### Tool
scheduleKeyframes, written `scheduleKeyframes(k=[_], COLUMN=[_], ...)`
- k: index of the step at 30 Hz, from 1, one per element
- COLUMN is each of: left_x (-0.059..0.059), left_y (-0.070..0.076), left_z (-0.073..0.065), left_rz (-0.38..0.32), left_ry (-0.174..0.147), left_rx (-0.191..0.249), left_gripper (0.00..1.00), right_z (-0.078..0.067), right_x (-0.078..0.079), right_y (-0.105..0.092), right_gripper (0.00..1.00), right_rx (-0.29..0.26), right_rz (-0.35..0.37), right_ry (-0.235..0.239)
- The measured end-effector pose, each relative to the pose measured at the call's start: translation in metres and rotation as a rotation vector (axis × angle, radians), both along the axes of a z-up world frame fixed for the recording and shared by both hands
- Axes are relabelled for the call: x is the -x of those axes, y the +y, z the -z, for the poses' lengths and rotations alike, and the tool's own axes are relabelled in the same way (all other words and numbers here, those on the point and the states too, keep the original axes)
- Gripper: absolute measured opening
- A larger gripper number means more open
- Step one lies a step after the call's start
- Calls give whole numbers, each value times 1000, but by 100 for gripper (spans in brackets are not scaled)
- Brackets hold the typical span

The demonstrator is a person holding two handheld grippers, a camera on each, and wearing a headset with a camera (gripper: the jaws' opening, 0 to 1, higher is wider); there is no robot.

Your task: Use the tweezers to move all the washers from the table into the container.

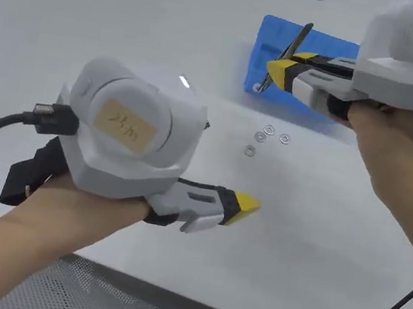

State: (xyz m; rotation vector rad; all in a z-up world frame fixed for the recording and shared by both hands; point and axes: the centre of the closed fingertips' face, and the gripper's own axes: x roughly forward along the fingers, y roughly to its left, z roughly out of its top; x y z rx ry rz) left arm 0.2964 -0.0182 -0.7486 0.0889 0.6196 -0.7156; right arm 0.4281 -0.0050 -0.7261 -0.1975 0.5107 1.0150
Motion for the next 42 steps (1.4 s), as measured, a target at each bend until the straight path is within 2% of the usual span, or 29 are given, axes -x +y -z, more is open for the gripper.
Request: scheduleKeyframes(k=[4, 8, 9, 11, 13, 14, 16, 18, 20, 22, 23, 25, 37, 42], left_x=[0, 0, 0, 0, 1, 1, 1, 1, 1, 1, 1, 1, -3, -3], left_y=[1, 2, 2, 2, 1, 1, 0, 0, 1, 2, 2, 2, 0, 0], left_z=[2, 5, 5, 5, 6, 7, 8, 8, 9, 11, 13, 14, 12, 11], left_rz=[-3, -2, -1, 0, 5, 7, 14, 16, 17, 19, 19, 21, 19, 18], left_ry=[3, 9, 10, 11, 13, 13, 16, 15, 17, 23, 26, 28, 21, 21], left_rx=[0, -12, -12, -13, -15, -16, -17, -23, -26, -26, -28, -29, -19, -17], left_gripper=[66, 66, 66, 66, 66, 66, 66, 65, 65, 65, 65, 64, 61, 63], right_z=[-11, -19, -16, -10, 6, 12, 22, 31, 33, 36, 42, 46, 49, 45], right_x=[-10, -30, -40, -47, -58, -61, -57, -60, -62, -64, -65, -66, -62, -58], right_y=[0, -3, -3, -3, -6, -6, -5, -7, -6, -4, -3, -2, -1, 0], right_gripper=[2, 2, 2, 2, 2, 2, 2, 2, 2, 2, 2, 2, 3, 4], right_rx=[-8, -32, -30, -17, 34, 39, 44, 58, 60, 52, 59, 70, 63, 76], right_rz=[11, 63, 81, 83, 96, 100, 107, 111, 111, 110, 109, 107, 97, 80], right_ry=[-27, -48, -54, -53, -55, -48, -26, -24, -21, 3, 14, 2, 33, 4])
